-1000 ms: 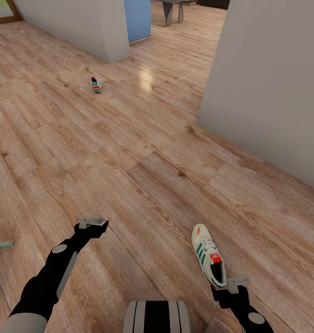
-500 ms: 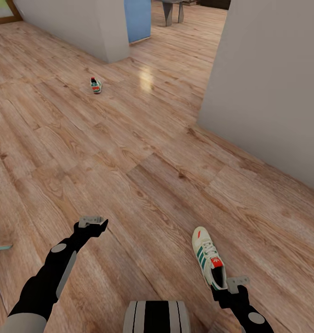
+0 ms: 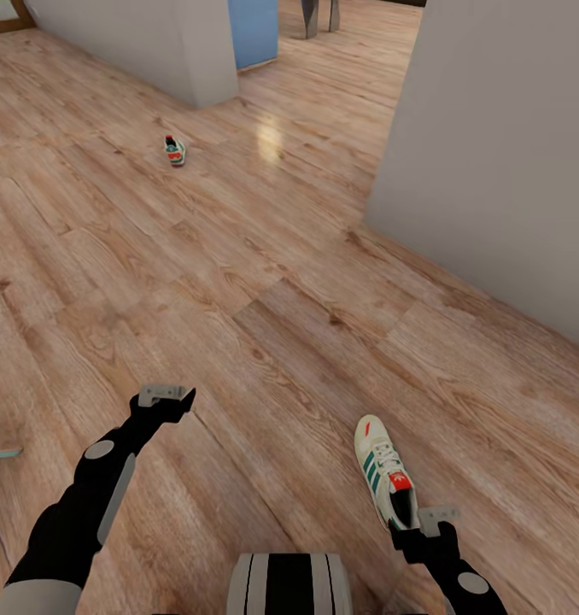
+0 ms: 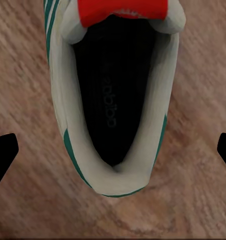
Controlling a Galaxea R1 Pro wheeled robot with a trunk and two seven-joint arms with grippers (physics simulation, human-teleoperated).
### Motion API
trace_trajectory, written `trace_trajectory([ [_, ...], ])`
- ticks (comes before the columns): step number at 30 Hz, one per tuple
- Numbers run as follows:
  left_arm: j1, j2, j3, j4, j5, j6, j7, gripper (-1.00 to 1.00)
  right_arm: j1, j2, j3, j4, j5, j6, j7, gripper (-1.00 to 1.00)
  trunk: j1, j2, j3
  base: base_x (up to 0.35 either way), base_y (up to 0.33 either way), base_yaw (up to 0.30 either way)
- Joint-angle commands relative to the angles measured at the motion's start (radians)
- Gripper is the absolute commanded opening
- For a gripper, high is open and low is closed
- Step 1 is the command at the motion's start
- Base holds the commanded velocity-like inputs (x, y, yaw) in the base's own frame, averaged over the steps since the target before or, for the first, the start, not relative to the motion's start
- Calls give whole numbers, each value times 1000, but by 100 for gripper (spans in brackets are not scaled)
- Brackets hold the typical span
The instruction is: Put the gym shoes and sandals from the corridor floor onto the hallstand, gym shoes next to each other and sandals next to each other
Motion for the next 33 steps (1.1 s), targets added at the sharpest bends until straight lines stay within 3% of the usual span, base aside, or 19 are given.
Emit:
trace_trajectory([
  [1, 0, 0, 5, -3, 1, 6, -6, 100, 0, 0, 0, -2, 9, 6, 4, 100, 0, -1, -6, 0, 0, 0],
  [14, -4, -1, 32, -25, 1, 5, -9, 100, 0, 0, -1, -5, 9, 7, 4, 100, 6, -4, -73, 0, 0, 0],
  [22, -6, -3, 32, -26, 1, 2, -5, 100, 0, 0, -1, -6, 9, 6, 4, 100, 6, -4, -75, 0, 0, 0],
  [33, -10, -3, 31, -26, 2, 1, -4, 100, 0, 0, -1, -5, 9, 5, 4, 100, 11, -6, -121, 0, 0, 0],
])
